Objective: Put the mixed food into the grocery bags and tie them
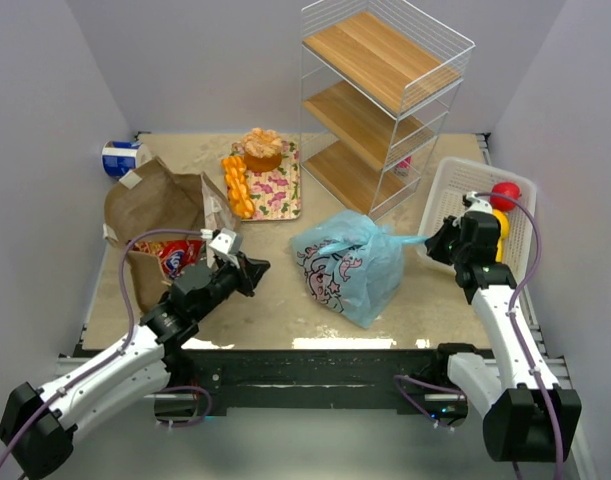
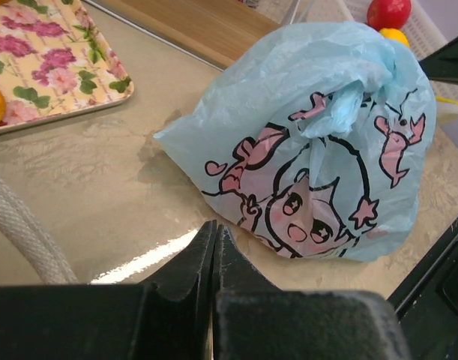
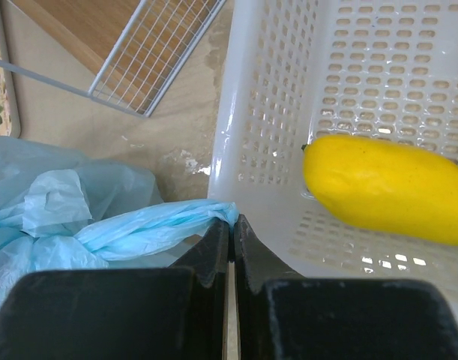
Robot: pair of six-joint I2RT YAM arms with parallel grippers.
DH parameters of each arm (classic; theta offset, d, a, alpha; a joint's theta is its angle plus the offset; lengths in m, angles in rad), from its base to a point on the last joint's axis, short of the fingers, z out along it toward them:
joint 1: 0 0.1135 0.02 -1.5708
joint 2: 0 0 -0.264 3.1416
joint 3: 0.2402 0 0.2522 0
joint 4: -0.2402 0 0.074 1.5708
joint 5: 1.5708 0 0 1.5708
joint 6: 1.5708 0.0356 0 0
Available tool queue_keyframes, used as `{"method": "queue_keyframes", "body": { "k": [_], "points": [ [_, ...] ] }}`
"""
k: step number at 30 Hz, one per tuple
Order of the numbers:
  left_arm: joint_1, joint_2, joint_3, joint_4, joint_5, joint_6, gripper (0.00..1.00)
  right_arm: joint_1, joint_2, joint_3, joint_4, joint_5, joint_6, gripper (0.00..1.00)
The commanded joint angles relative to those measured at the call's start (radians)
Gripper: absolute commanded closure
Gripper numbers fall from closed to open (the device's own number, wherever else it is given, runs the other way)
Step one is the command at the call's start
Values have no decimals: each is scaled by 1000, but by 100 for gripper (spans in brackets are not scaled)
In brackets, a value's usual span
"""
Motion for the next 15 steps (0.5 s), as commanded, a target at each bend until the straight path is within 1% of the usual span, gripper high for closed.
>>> {"method": "queue_keyframes", "body": {
  "k": [1, 2, 4, 5, 6, 7, 8, 9, 10, 11, 13, 14, 15],
  "points": [
    [7, 41, 35, 85, 166, 83, 100, -1, -9, 49, 36, -25, -48, 100],
    [7, 79, 40, 162, 286, 104, 100, -1, -8, 53, 31, -43, -53, 100],
    [7, 149, 98, 185, 378, 117, 100, -1, -9, 53, 31, -66, -56, 100],
    [1, 230, 127, 169, 416, 143, 86, -1, -9, 52, 32, -94, -56, 100],
    [-19, 267, 185, 156, 419, 160, 71, 0, -8, 47, 39, -109, -54, 100],
    [-37, 300, 211, 147, 413, 178, 60, 0, -6, 44, 42, -122, -50, 100],
    [-60, 343, 254, 135, 386, 215, 46, -1, -6, 42, 45, -135, -46, 100],
    [-97, 358, 273, 136, 375, 227, 41, -1, -3, 41, 46, -154, -45, 100],
    [-111, 372, 287, 142, 364, 235, 37, -1, -3, 41, 46, -163, -42, 100],
    [-120, 400, 300, 150, 351, 246, 29, -1, -3, 39, 46, -171, -42, 100],
    [-128, 433, 350, 132, 326, 261, 24, -1, -5, 39, 46, -195, -39, 100],
    [-130, 470, 386, 98, 294, 284, 21, 0, -6, 36, 51, -200, -37, 100],
    [-131, 490, 403, 83, 280, 295, 21, -1, -9, 35, 52, -206, -34, 100]
  ]
}}
